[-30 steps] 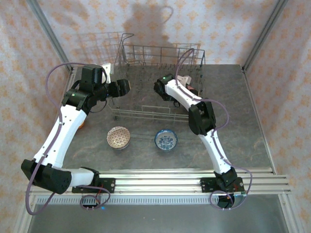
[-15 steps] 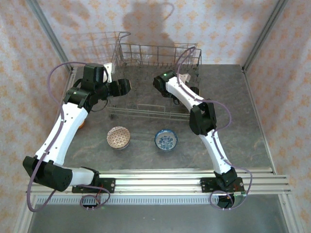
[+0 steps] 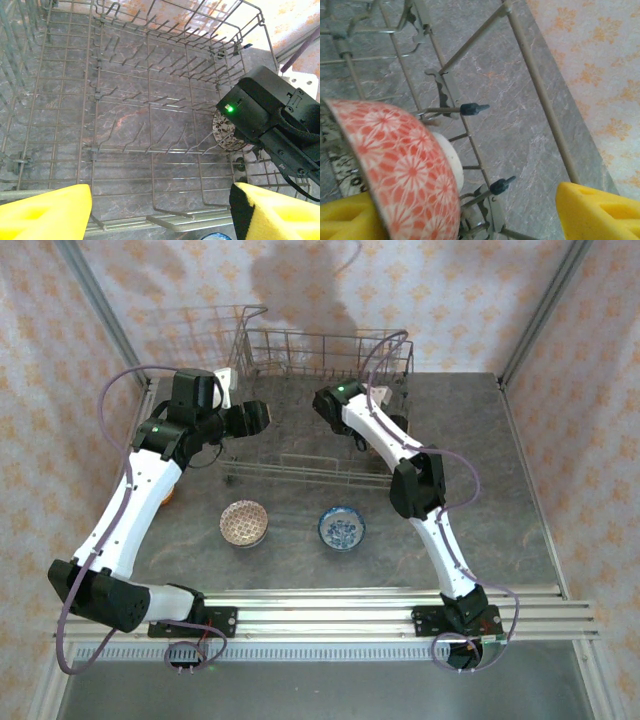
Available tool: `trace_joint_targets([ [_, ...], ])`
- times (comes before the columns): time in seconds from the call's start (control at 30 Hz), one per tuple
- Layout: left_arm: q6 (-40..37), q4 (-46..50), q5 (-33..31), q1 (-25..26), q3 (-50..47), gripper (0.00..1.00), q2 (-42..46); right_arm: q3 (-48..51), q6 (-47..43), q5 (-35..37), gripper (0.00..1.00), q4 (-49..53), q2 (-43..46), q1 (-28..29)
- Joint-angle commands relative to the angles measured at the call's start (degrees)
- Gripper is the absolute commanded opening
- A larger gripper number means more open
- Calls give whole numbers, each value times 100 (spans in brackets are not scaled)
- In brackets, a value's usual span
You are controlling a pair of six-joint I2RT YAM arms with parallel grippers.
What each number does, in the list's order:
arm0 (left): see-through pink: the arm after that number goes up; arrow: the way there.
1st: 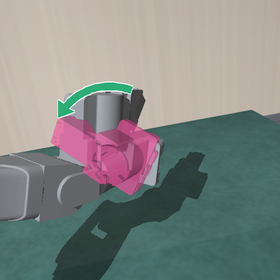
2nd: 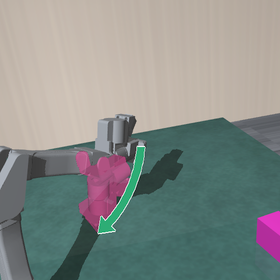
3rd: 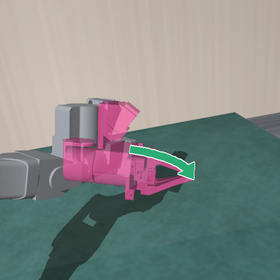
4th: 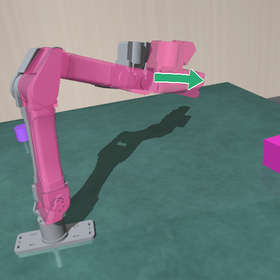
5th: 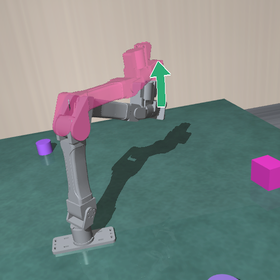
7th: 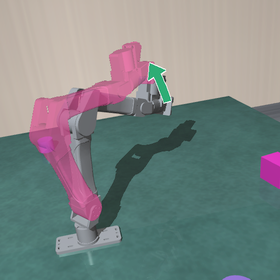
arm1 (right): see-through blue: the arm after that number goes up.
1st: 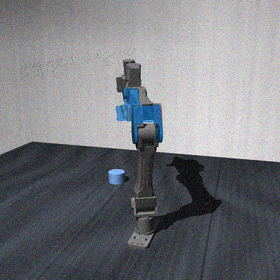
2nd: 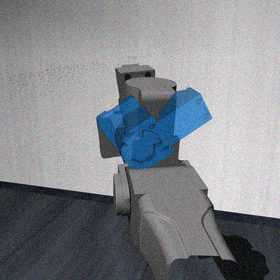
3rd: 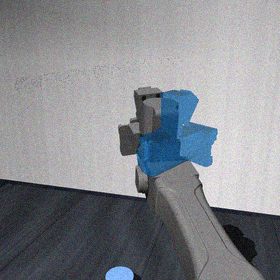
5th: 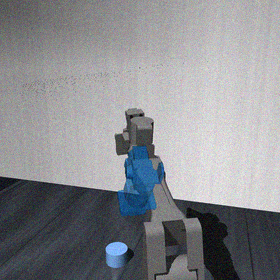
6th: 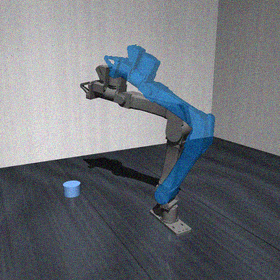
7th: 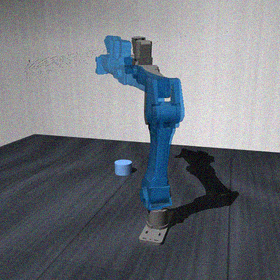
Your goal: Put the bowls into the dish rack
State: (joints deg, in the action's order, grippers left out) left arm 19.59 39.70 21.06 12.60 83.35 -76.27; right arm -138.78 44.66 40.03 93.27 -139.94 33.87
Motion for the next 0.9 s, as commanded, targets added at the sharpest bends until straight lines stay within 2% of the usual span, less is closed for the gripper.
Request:
trace_joint_targets([
  [0.0, -1, 56, 65, -26, 72, 74, -39, -71, -148, -225, 77, 164, 327, 120],
  [0.37, -44, 140, 42, -27, 155, 74, -64, -182, -531, -474, 77, -387, 806, 129],
  [0.63, -48, 385, -80, 47, 114, 74, 141, -202, -921, -706, 76, -836, 1483, 138],
  [0.73, -48, 556, -223, 194, 14, 73, 295, -194, -1156, -913, 76, -870, 1760, 138],
  [0.87, 69, 831, -612, 726, -203, 71, 542, 356, -1513, -1131, 76, -1041, 2437, 186],
])
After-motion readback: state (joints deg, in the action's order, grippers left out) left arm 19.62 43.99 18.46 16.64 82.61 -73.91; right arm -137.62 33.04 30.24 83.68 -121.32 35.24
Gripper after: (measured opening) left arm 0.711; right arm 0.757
